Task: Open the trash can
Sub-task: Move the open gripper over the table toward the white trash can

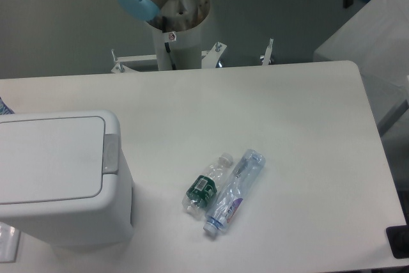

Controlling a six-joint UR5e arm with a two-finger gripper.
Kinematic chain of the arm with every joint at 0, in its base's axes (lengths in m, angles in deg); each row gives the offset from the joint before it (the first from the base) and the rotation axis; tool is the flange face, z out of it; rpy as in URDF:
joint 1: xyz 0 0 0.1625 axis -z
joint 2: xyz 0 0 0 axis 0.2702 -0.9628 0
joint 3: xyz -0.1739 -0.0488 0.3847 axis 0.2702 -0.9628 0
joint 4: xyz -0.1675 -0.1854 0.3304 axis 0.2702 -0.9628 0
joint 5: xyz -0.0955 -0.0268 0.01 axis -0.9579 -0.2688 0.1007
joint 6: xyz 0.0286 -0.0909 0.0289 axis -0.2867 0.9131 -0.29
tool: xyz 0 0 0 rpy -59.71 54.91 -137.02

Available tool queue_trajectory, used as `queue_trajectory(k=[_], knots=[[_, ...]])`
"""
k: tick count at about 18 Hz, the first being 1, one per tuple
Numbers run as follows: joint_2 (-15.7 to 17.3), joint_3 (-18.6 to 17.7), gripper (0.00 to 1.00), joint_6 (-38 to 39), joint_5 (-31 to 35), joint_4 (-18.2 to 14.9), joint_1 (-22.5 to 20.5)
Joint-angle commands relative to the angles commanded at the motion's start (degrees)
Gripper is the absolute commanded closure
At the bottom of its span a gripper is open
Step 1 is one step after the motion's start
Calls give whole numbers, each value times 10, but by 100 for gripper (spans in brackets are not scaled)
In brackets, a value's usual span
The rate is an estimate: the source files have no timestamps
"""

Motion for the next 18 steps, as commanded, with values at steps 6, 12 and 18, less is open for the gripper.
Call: queue_trajectory(k=[6, 12, 18], knots=[[5, 0, 0, 47, -14, -4, 4], [2, 3, 0, 162, -19, 0, 60], [-6, 12, 0, 300, -32, 1, 117]])
